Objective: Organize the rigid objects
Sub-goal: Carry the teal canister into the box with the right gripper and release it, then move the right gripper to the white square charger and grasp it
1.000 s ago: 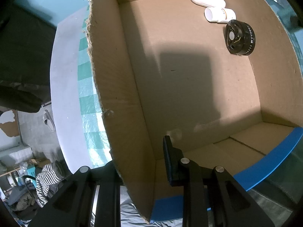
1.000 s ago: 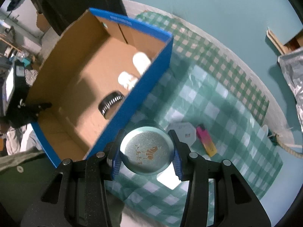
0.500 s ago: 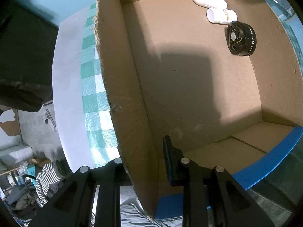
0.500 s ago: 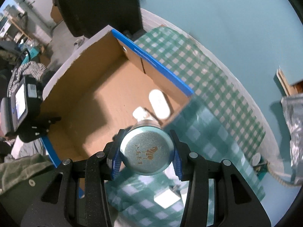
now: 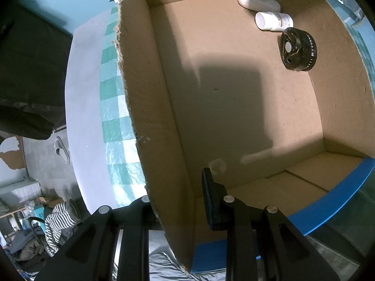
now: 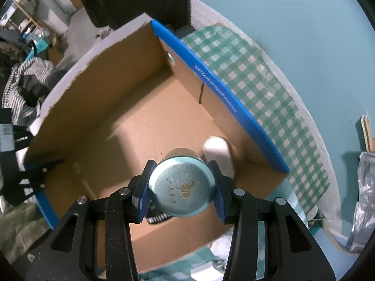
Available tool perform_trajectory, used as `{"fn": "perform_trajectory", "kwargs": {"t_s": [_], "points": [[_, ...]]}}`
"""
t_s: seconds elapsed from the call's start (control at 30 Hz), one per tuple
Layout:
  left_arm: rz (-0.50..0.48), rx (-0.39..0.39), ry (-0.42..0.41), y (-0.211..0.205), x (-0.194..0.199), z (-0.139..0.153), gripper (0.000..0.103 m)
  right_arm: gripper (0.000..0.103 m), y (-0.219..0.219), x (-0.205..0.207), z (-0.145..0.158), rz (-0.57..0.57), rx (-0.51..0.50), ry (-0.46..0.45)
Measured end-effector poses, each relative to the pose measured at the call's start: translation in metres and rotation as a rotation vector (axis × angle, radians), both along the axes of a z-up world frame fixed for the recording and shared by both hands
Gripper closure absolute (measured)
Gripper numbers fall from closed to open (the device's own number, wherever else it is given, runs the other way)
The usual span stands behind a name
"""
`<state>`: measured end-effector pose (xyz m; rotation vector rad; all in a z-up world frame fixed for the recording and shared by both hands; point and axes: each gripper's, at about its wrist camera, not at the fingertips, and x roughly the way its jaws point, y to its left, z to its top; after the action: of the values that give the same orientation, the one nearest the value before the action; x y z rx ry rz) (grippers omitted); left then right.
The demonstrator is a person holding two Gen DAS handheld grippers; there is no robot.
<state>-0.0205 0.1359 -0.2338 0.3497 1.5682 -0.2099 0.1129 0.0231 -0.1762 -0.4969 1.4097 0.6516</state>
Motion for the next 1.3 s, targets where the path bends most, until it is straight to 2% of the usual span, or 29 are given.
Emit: {"fn": "perform_trajectory", "kwargs": {"t_s": [0.33, 0.47, 0.73, 1.3], "points": [[-0.001, 0.001, 0.007, 0.001, 0.004, -0.002, 0.079, 0.059, 0.01, 0.008, -0.03, -0.025, -0.03, 0.033], [-0.001, 0.003, 0.004, 0.0, 0.006, -0.001, 0.079, 0.058, 0.01, 0.009, -0.032, -0.035, -0.047, 0.009], [0.002, 0.006, 0.002, -0.002, 0.006, 0.0, 0.079, 0.046, 0.002, 0.011, -0.014, -0.061, -0.009, -0.009], [-0.001, 0.007, 0.002, -0.001, 0.003, 0.002, 0.079, 0.045, -0.026, 0.003, 0.035, -0.063, 0.034, -0.071]]}}
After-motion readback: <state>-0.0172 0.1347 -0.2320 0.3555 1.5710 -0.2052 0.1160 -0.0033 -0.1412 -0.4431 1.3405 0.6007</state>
